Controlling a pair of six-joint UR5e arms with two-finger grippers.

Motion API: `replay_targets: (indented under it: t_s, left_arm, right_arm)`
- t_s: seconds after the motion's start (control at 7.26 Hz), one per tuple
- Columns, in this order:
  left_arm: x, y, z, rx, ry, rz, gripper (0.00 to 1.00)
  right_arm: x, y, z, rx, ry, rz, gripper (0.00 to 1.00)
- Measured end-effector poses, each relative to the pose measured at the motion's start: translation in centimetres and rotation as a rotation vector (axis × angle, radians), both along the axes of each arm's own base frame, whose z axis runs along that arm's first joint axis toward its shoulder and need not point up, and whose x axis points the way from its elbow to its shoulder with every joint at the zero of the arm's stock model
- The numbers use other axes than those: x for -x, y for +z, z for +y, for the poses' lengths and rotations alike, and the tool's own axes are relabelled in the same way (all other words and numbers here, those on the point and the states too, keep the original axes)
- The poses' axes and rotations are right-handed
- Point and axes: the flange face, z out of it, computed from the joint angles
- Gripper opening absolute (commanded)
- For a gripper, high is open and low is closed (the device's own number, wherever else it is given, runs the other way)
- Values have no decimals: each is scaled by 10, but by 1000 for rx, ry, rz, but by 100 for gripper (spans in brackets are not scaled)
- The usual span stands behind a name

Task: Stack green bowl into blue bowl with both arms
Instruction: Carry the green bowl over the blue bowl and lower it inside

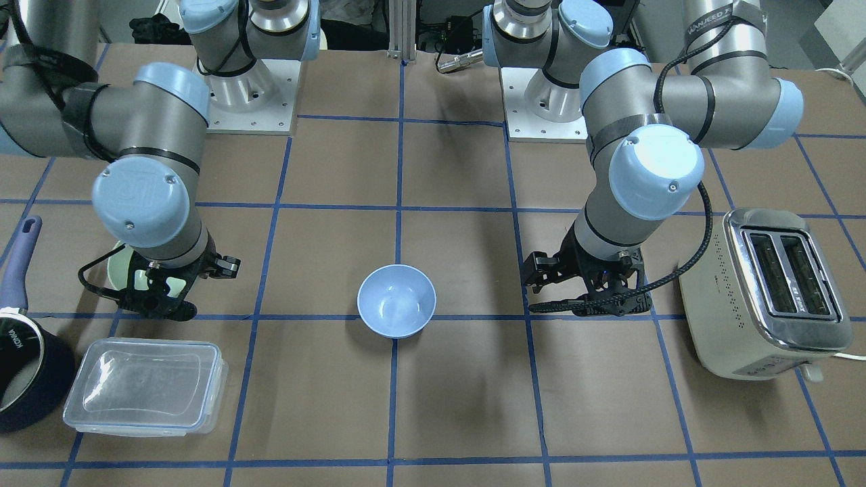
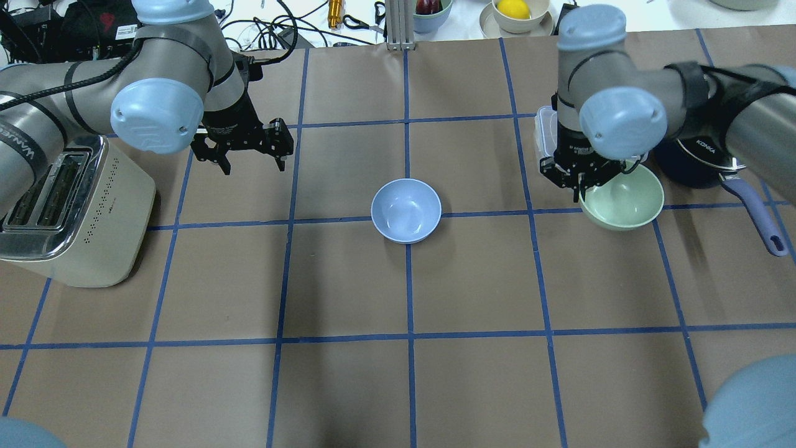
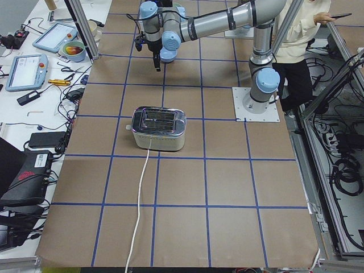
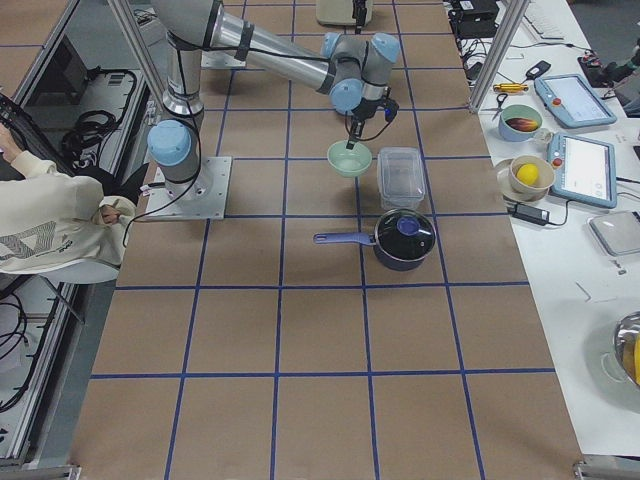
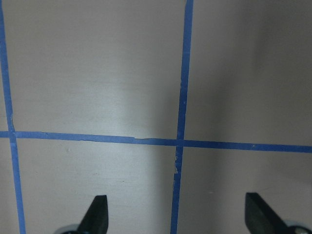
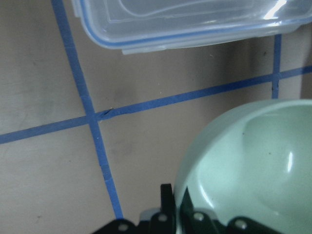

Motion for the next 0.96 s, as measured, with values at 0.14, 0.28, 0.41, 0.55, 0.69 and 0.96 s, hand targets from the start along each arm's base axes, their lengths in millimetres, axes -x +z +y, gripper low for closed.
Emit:
replay_targets:
  t_s: [0.14, 0.28, 0.41, 0.55, 0.69, 0.96]
  left_arm:
    - [1, -1, 0, -1, -1, -1, 100]
    - [2, -1, 1, -2, -2, -1, 100]
    - [3, -2, 2, -4, -5, -1, 100]
    - [5, -3, 3, -5, -7, -1, 100]
    - [6, -5, 3, -8, -8, 0, 100]
    - [6, -8, 2, -13, -8, 7, 100]
  right_arm:
    - [-15, 37, -12, 16, -5, -19, 0]
    - [-37, 57, -17, 36, -8, -37, 0]
    - [-63, 63, -17, 48, -22, -58, 0]
    - [-94, 62, -15, 68, -40, -95, 0]
    - [-129, 55, -13, 93, -55, -145, 0]
    - [-191, 37, -11, 114, -63, -194, 0]
